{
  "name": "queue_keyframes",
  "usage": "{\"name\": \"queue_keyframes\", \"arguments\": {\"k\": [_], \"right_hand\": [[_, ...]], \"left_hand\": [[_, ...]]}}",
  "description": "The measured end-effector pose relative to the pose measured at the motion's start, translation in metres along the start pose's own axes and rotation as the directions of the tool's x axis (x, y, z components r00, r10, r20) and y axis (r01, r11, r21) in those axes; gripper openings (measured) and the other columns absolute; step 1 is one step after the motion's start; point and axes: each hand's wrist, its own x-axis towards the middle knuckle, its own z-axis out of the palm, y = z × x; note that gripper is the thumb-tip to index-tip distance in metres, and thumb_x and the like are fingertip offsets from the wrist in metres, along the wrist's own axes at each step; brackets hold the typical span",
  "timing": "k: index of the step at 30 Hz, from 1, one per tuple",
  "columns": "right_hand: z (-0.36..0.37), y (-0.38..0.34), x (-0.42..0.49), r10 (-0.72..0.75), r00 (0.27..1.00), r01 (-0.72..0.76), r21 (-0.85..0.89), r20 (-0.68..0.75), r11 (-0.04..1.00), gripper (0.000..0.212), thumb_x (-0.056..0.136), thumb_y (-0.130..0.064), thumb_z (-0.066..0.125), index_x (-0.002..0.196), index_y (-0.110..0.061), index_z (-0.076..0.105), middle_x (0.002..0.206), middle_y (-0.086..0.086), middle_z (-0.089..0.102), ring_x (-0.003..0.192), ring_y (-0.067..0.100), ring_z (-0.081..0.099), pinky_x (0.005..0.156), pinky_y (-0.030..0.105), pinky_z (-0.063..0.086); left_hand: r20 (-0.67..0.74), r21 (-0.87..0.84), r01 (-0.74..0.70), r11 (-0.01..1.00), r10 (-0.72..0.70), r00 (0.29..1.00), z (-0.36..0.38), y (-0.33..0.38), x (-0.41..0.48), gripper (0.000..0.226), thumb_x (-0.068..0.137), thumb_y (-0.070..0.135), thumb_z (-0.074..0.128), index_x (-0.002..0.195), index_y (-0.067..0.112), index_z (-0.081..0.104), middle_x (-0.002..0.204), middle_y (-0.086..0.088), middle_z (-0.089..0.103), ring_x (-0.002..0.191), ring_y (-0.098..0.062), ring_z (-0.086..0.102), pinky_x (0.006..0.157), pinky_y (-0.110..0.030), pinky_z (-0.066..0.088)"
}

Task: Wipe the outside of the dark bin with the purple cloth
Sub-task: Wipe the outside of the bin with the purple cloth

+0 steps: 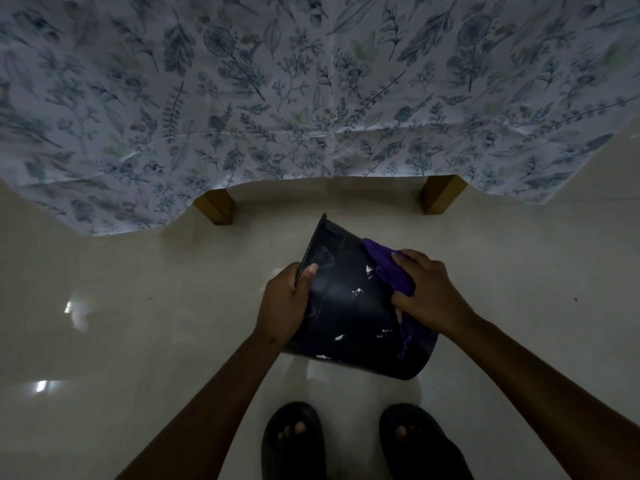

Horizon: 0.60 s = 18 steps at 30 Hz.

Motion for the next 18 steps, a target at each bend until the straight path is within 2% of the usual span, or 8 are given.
{"name": "queue_keyframes", "arguments": {"k": [2,3,6,11,12,14,16,18], "right_hand": [[-0.009,0.003,0.002,-0.024,0.997,0.034,0.151,-0.068,0.988,0.065,0.076,-0.022,0.066,0.139,-0.015,0.051,0.140,0.004,0.050,0.120,0.016,0.050,0.098,0.005,0.028],[-0.015,0.001,0.002,0.006,0.995,0.017,0.229,-0.101,0.973,0.057,0.078,-0.013,0.065,0.135,-0.016,0.055,0.129,0.003,0.058,0.107,0.008,0.056,0.088,0.000,0.031],[-0.034,-0.006,0.004,0.161,0.983,-0.091,0.547,-0.082,0.832,0.040,0.089,-0.005,0.054,0.123,-0.026,0.058,0.098,0.004,0.068,0.073,0.007,0.063,0.068,0.014,0.046],[-0.059,-0.016,0.014,0.214,0.977,-0.074,0.913,-0.014,0.401,0.024,0.096,-0.013,0.050,0.113,-0.023,0.063,0.093,0.006,0.073,0.078,0.020,0.068,0.075,0.033,0.055],[-0.059,-0.017,0.015,0.194,0.981,-0.083,0.910,0.003,0.406,0.020,0.097,-0.019,0.053,0.113,-0.026,0.062,0.098,0.007,0.073,0.083,0.022,0.070,0.079,0.035,0.056],[-0.052,-0.017,0.015,0.137,0.990,-0.106,0.792,0.029,0.601,0.027,0.094,-0.032,0.060,0.120,-0.028,0.057,0.106,0.005,0.071,0.089,0.022,0.071,0.082,0.037,0.056],[-0.034,-0.013,0.014,0.061,0.997,-0.079,0.541,0.051,0.838,0.042,0.088,-0.032,0.067,0.126,-0.025,0.052,0.108,0.001,0.068,0.091,0.018,0.067,0.081,0.031,0.052],[-0.018,-0.008,0.009,-0.054,0.997,0.035,0.281,0.058,0.959,0.052,0.079,-0.031,0.069,0.126,-0.019,0.050,0.112,0.004,0.063,0.090,0.018,0.062,0.076,0.024,0.047]], "left_hand": [[0.004,-0.001,0.003,1.000,-0.003,1.000,0.000,-0.002,0.001,0.041,0.099,0.040,0.043,0.084,0.006,0.060,0.077,-0.008,0.066,0.072,-0.018,0.063,0.067,-0.030,0.050],[0.008,0.000,0.005,1.000,-0.005,1.000,0.000,-0.002,0.000,0.040,0.099,0.040,0.043,0.083,0.007,0.060,0.075,-0.006,0.065,0.070,-0.016,0.063,0.065,-0.026,0.049],[0.011,-0.008,0.005,1.000,-0.005,1.000,0.001,-0.001,0.000,0.037,0.099,0.038,0.044,0.081,0.010,0.059,0.071,-0.001,0.062,0.064,-0.009,0.059,0.058,-0.013,0.044],[0.016,-0.003,-0.012,1.000,0.012,1.000,0.001,0.000,0.001,0.032,0.100,0.036,0.044,0.071,0.023,0.052,0.067,0.005,0.058,0.062,-0.007,0.056,0.058,-0.012,0.042],[0.017,0.000,-0.017,1.000,0.017,1.000,0.001,0.000,0.001,0.032,0.100,0.036,0.044,0.070,0.026,0.051,0.067,0.006,0.058,0.062,-0.007,0.056,0.058,-0.013,0.042],[0.020,0.003,-0.021,1.000,0.021,1.000,0.000,0.000,0.001,0.031,0.100,0.036,0.044,0.070,0.027,0.049,0.067,0.007,0.057,0.063,-0.006,0.056,0.059,-0.013,0.042],[0.017,0.011,-0.022,1.000,0.022,1.000,0.001,0.001,0.001,0.031,0.100,0.036,0.044,0.071,0.028,0.049,0.067,0.008,0.056,0.064,-0.006,0.056,0.059,-0.014,0.042],[0.016,0.018,-0.021,1.000,0.021,1.000,0.001,0.002,0.001,0.030,0.100,0.037,0.043,0.072,0.029,0.049,0.068,0.008,0.056,0.065,-0.006,0.056,0.060,-0.016,0.042]]}}
